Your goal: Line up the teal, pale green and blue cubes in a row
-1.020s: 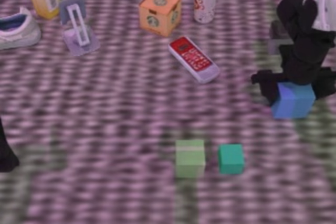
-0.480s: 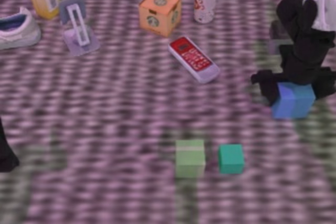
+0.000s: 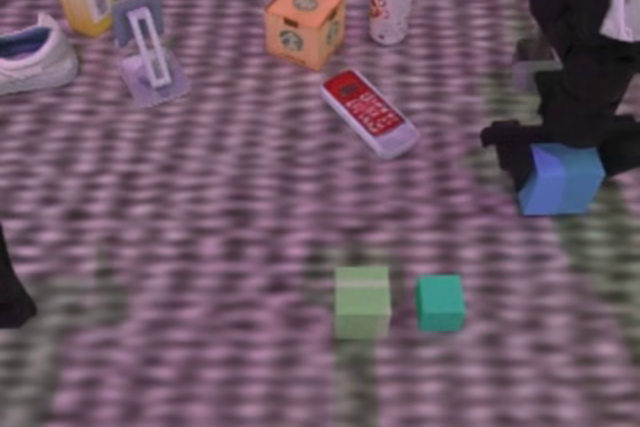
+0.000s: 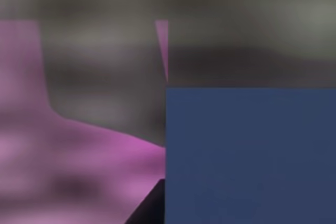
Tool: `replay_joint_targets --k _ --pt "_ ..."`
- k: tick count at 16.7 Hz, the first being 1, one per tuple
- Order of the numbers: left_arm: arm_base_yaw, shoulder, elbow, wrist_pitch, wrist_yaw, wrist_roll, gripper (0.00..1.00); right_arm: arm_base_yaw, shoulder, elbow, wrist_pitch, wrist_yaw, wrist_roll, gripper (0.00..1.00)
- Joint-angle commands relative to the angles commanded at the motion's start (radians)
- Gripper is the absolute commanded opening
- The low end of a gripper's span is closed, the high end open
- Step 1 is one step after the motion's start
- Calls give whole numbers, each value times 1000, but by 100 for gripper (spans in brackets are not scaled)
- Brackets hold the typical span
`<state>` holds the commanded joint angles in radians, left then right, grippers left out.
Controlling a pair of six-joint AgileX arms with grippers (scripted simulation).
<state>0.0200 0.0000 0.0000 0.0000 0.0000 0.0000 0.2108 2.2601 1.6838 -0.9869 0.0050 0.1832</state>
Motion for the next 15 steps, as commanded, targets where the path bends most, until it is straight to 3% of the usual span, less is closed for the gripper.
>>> replay_joint_targets --k 5,10,12,15 --pt "0 0 0 0 0 0 100 6 -56 95 -155 -1 -2 0" --pt "0 0 0 0 0 0 100 4 -55 100 -160 -1 1 0" --pt "0 0 0 0 0 0 100 39 -34 135 -178 0 36 0" --pt "0 0 0 0 0 0 100 165 30 254 -238 1 166 0"
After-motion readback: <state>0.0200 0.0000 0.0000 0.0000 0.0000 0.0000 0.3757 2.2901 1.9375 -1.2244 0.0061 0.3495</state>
